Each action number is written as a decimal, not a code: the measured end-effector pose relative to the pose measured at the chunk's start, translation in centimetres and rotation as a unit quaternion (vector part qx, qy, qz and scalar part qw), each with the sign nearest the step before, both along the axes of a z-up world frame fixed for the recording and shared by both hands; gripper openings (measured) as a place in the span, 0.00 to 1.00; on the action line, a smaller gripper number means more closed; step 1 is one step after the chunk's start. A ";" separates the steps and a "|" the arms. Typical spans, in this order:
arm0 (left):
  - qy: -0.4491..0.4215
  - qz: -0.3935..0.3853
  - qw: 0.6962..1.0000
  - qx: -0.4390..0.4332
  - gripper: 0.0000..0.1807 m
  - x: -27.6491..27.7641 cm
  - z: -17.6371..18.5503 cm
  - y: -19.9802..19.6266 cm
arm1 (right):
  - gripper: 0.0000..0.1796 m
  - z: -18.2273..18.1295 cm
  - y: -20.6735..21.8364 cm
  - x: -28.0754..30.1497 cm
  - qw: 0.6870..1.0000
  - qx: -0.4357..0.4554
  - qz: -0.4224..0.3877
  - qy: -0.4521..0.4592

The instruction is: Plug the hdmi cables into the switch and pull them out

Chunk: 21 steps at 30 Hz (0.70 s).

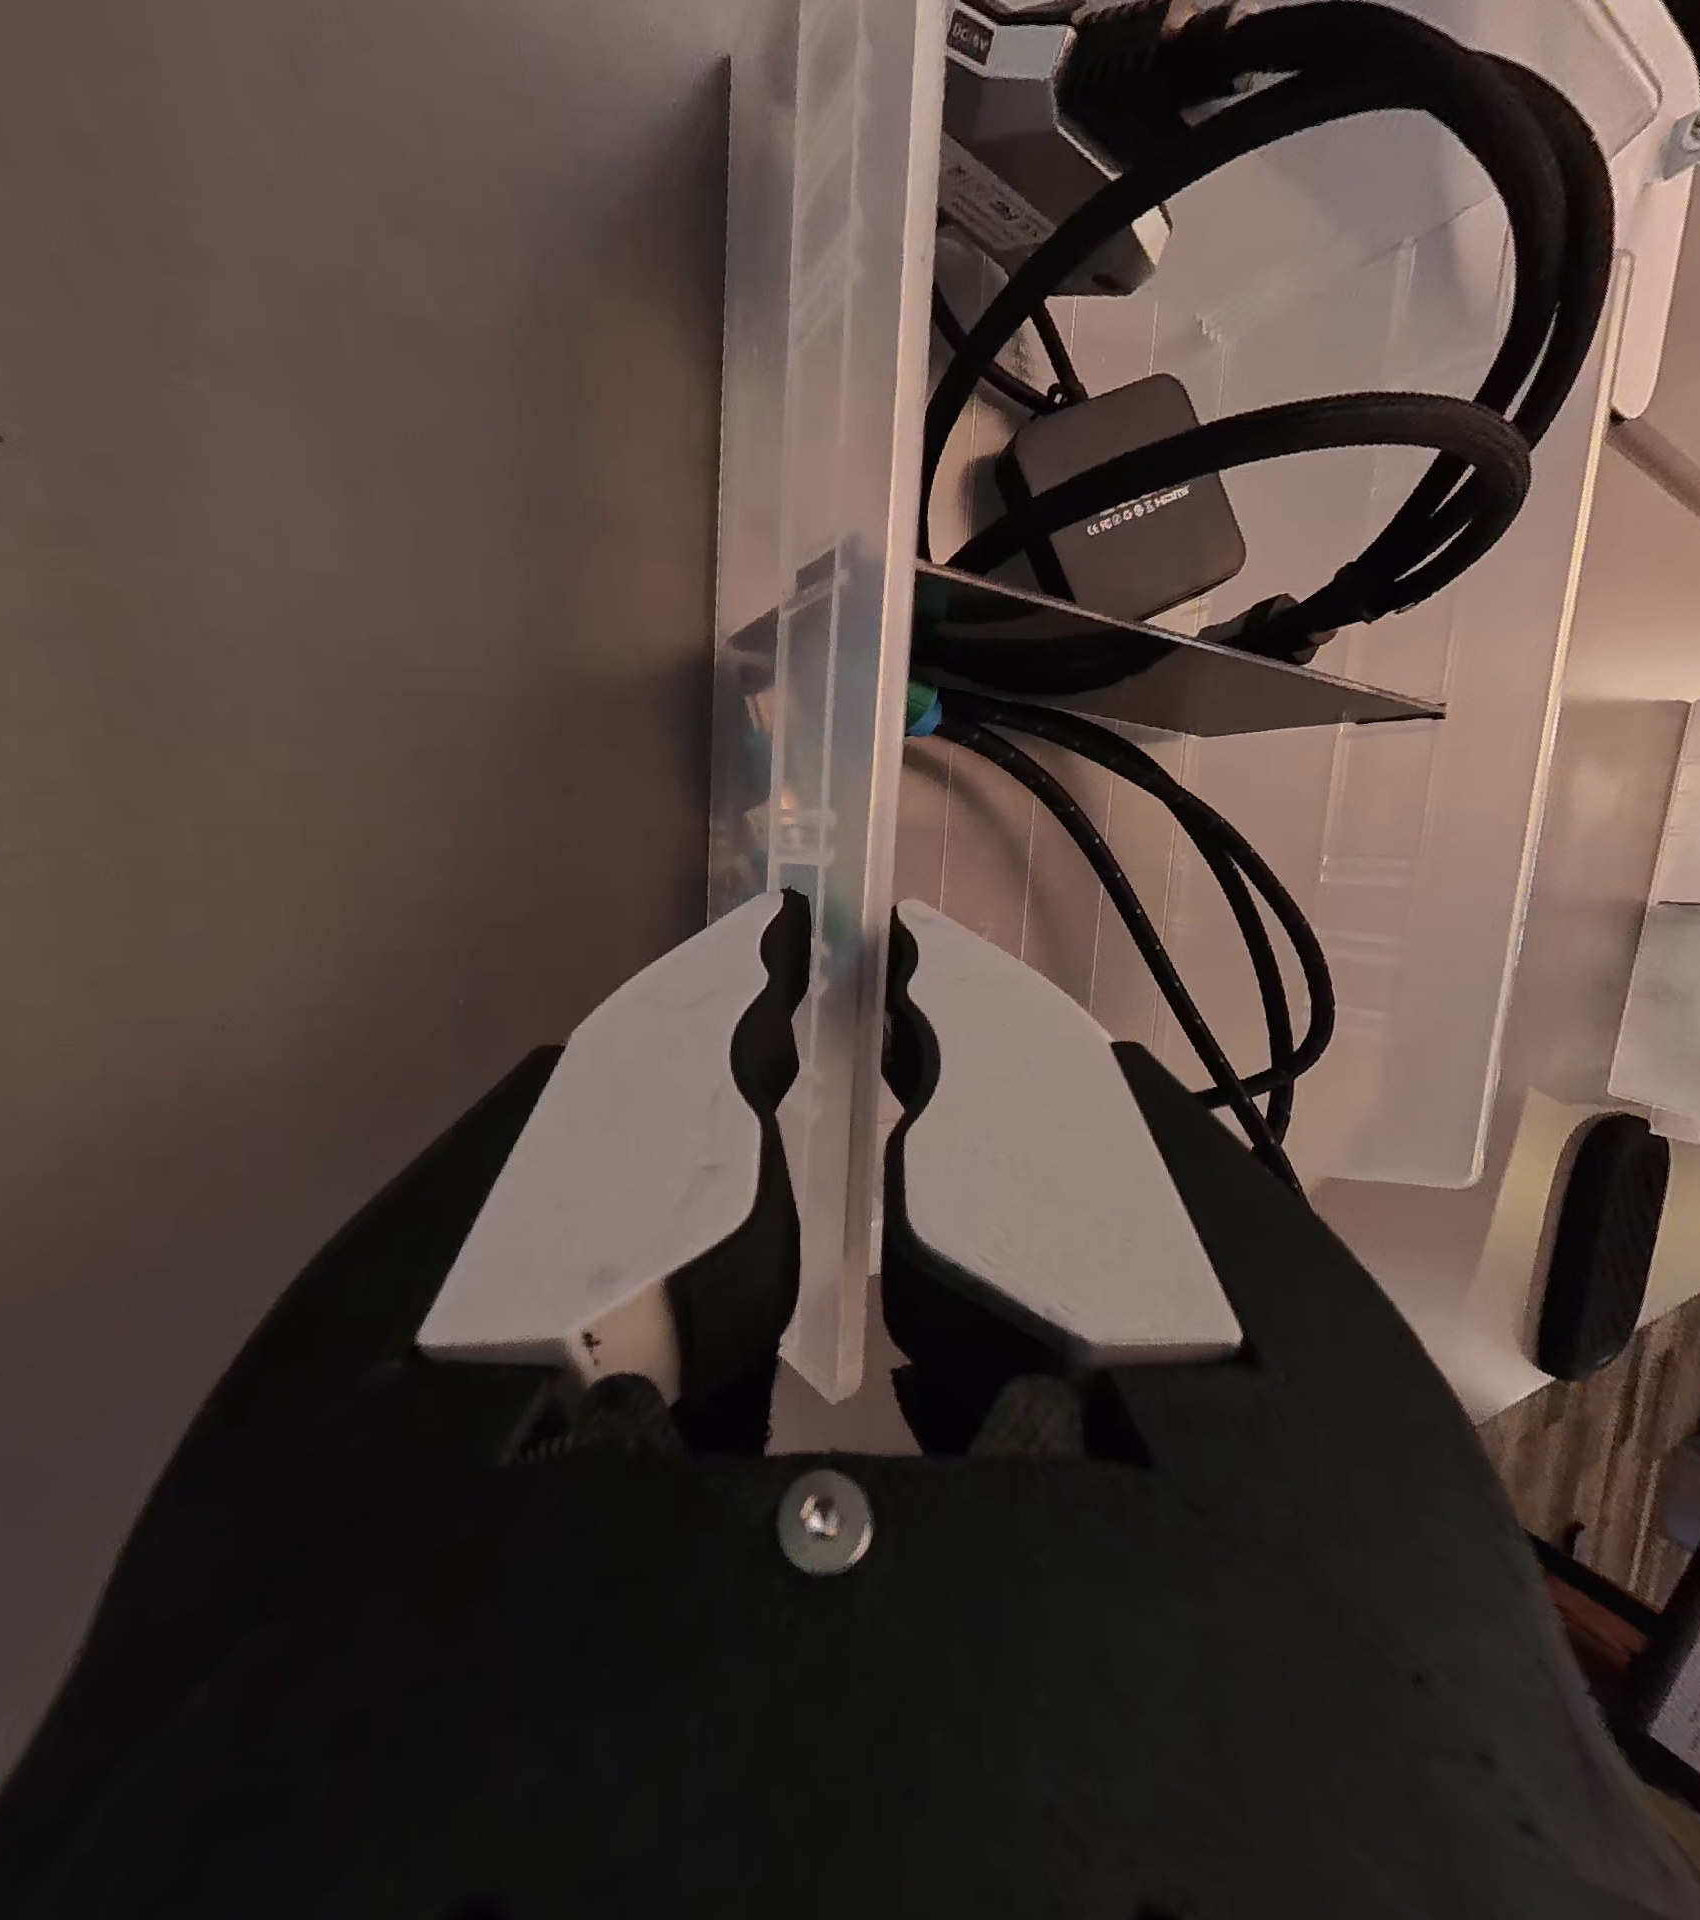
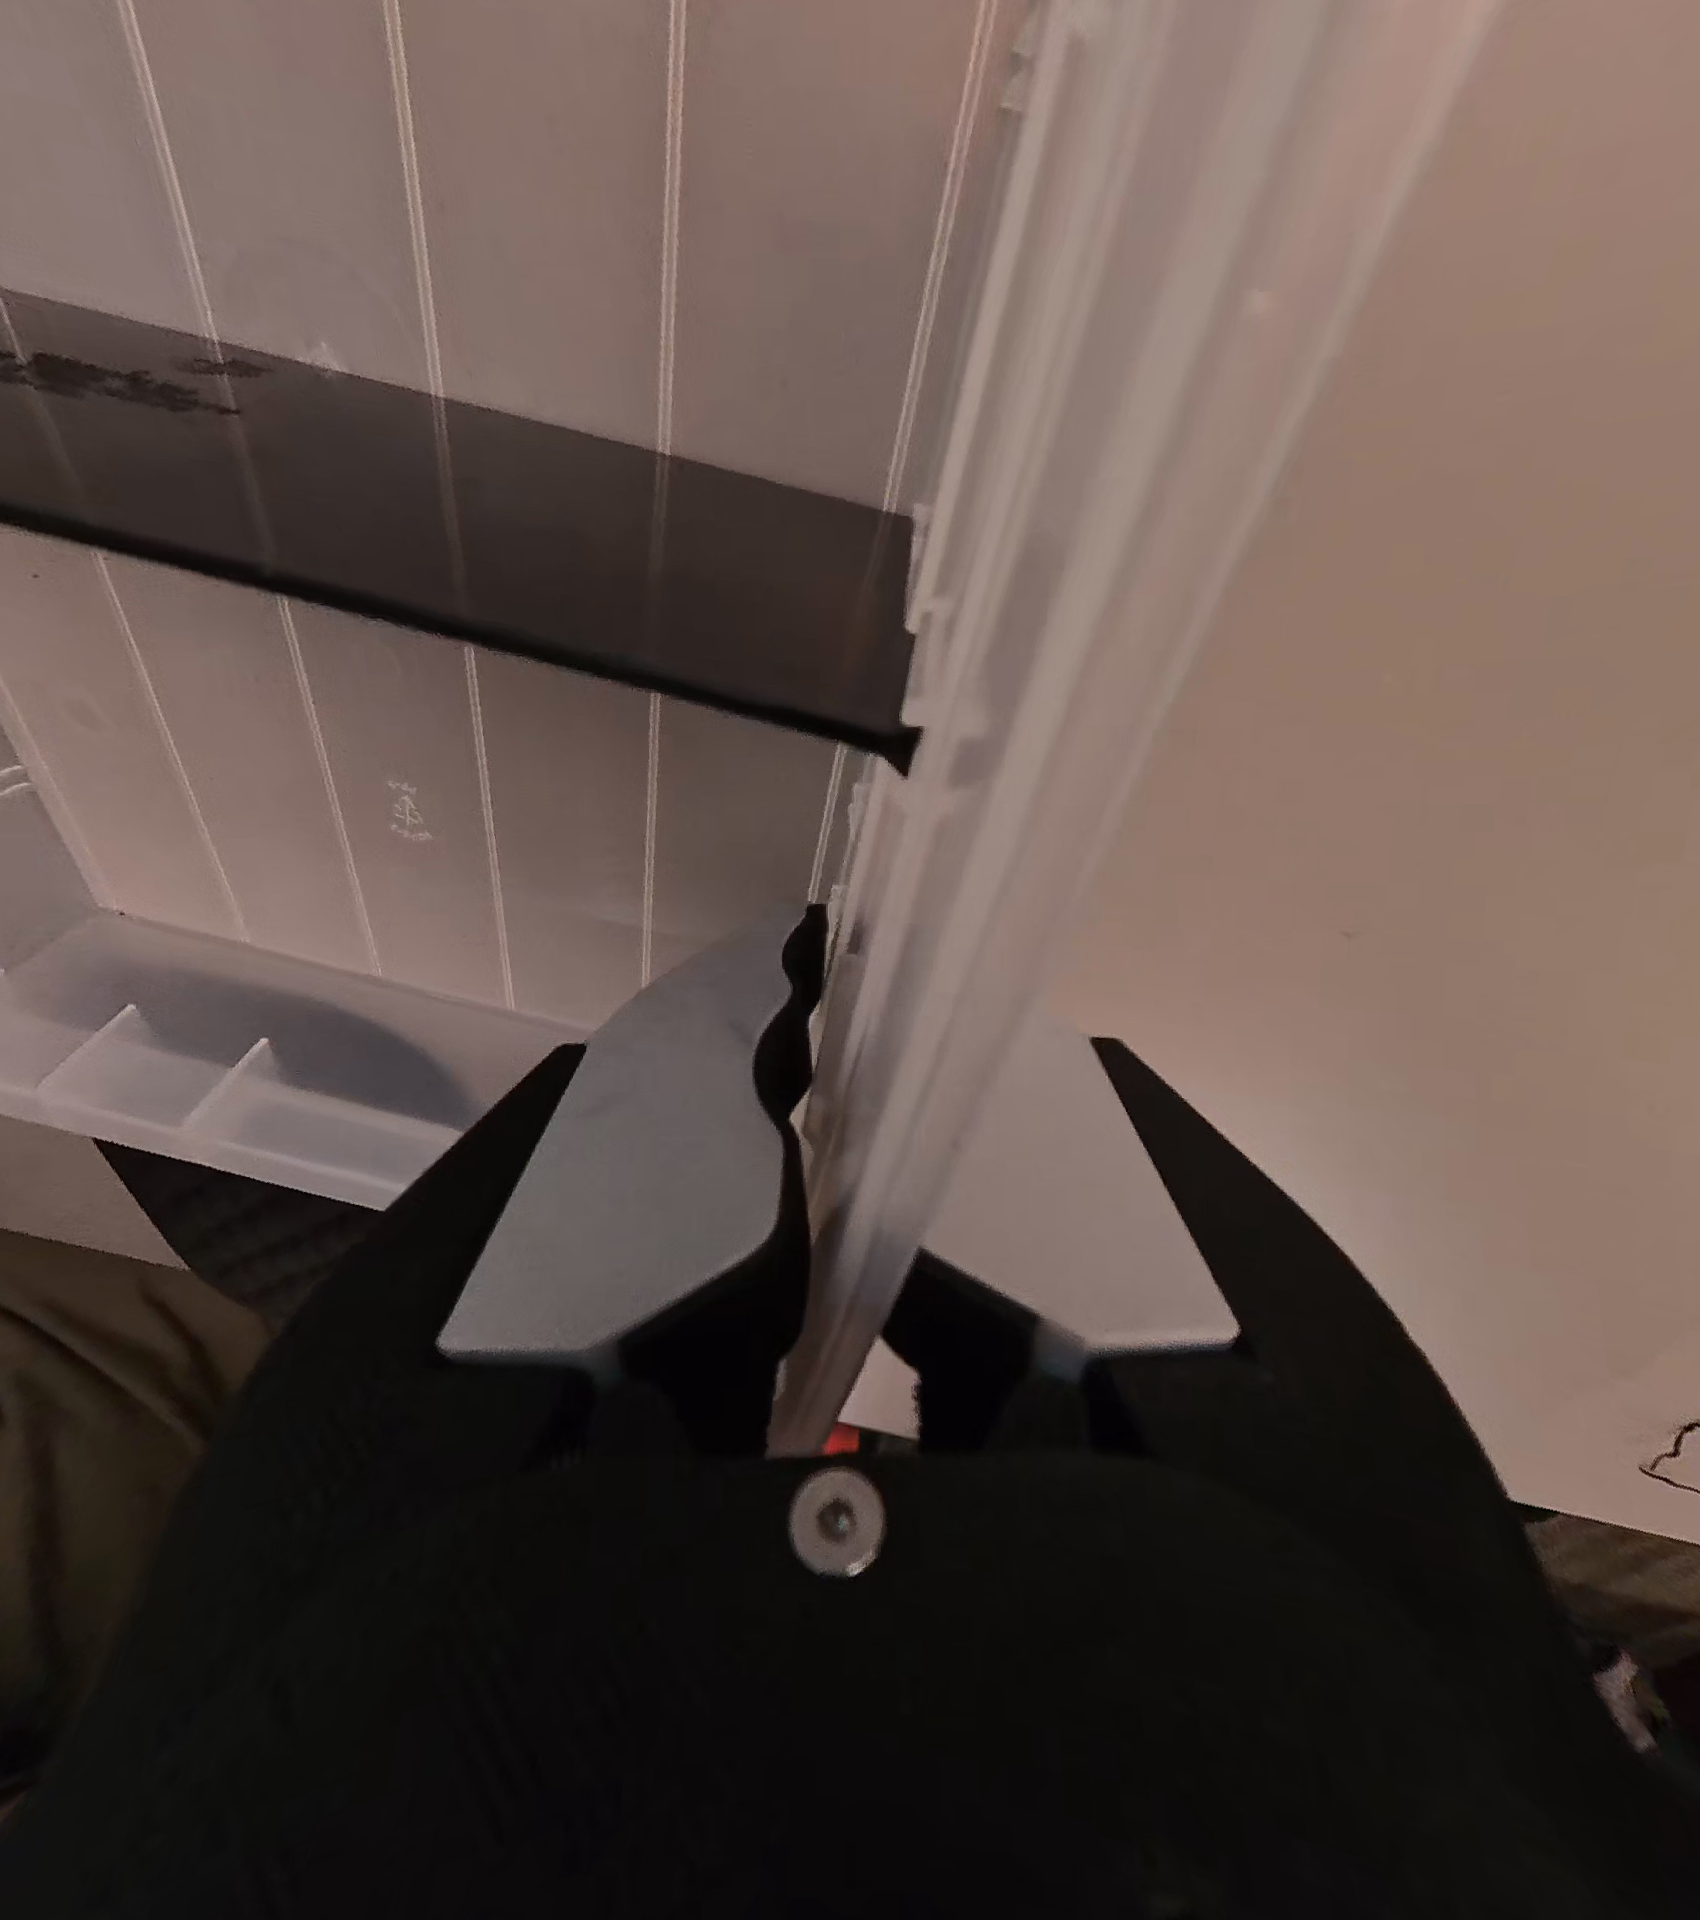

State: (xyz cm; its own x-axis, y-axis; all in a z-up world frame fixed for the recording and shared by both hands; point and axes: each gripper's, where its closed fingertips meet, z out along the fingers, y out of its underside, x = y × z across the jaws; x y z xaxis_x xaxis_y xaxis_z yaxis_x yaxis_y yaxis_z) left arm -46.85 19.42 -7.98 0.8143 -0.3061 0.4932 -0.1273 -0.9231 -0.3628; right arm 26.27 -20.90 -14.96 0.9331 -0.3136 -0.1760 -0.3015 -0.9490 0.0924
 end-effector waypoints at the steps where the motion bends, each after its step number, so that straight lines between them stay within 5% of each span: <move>1: -0.004 0.004 1.000 -0.001 0.07 0.0 0.0 0.0 | 0.04 0.0 0.1 0.0 1.000 0.006 -0.008 -0.001; 5: -0.034 0.036 0.998 0.028 0.09 -0.5 2.5 0.1 | 0.12 0.3 0.3 0.4 0.999 0.029 -0.038 -0.009; 10: -0.005 -0.007 0.980 0.197 0.14 -0.7 9.6 -1.3 | 0.21 4.0 0.2 2.4 0.993 0.076 -0.027 -0.089; 13: 0.024 -0.045 0.931 0.362 0.18 0.9 15.0 -1.8 | 0.21 8.5 1.3 3.8 0.975 0.144 -0.010 -0.166; 15: 0.039 -0.059 0.876 0.476 0.30 2.8 17.9 -2.1 | 0.22 12.1 2.9 3.7 0.951 0.218 0.014 -0.217; 18: 0.098 -0.098 0.784 0.605 0.35 6.2 18.8 -2.2 | 0.22 19.1 6.6 1.9 0.871 0.379 0.056 -0.309; 21: 0.166 -0.163 0.798 0.556 0.43 9.2 14.6 -0.5 | 0.28 27.7 8.9 -3.3 0.697 0.572 0.103 -0.420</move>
State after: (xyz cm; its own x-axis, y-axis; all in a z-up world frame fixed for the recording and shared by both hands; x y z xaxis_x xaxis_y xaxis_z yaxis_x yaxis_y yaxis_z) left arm -37.64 18.91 6.65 0.6312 -0.6262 -0.4577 -0.5541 0.0488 -0.8310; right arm 23.00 -11.97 12.75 0.8615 -0.2605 0.4358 0.3614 -0.2883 -0.8867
